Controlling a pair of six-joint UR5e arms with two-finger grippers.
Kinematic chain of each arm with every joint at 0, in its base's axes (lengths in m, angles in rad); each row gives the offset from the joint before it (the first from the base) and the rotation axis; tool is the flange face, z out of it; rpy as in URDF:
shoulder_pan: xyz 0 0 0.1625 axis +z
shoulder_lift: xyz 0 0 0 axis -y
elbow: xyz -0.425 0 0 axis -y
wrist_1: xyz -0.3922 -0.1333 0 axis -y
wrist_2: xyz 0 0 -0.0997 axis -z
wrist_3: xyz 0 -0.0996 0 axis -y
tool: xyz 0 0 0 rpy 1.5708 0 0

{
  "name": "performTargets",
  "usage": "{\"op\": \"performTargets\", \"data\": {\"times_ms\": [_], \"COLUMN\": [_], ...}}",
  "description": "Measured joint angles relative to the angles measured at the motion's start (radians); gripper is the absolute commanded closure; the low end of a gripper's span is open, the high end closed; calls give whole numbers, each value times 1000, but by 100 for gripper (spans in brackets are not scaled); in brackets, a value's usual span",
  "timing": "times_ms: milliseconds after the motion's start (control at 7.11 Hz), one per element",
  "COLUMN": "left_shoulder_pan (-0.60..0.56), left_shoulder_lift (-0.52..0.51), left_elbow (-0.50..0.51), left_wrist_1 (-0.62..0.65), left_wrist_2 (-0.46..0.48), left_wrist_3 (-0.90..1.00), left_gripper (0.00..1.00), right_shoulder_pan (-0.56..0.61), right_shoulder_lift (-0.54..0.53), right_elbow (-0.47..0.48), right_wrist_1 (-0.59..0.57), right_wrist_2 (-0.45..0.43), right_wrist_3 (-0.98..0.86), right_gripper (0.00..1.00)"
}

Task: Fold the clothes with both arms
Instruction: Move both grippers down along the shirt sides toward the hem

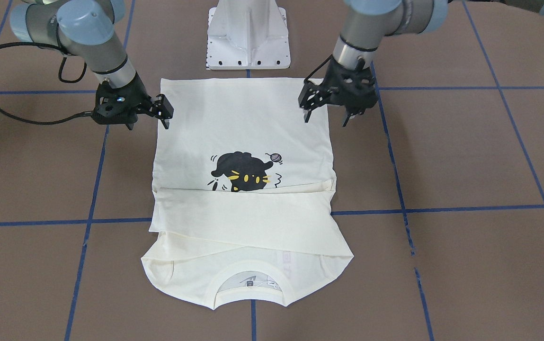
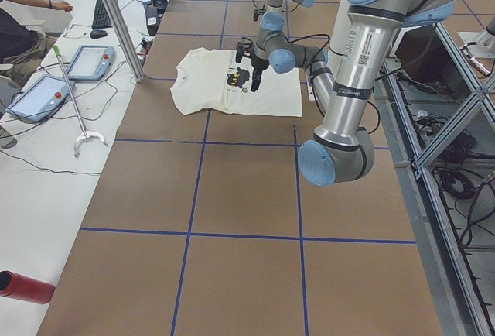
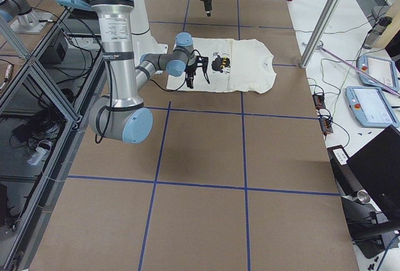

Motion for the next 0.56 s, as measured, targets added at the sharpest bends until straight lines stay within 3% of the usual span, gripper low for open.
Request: {"op": "performTargets", "data": {"times_ms": [422, 562], "left_shoulder_pan": [3, 3], "left_shoulder_lift": [19, 20], "left_elbow": [-16, -16], "left_wrist_1": [21, 21], "left_wrist_2": [5, 5], "left_wrist_3": [2, 1], "left_gripper": [0, 0], "right_shoulder_pan": [-158, -186], "right_shoulder_lift": [-79, -88], "right_elbow": [29, 32], "right_wrist_1": [14, 15], "right_wrist_2": [-90, -104], "right_wrist_3": [132, 156], "right_gripper": [0, 7]}}
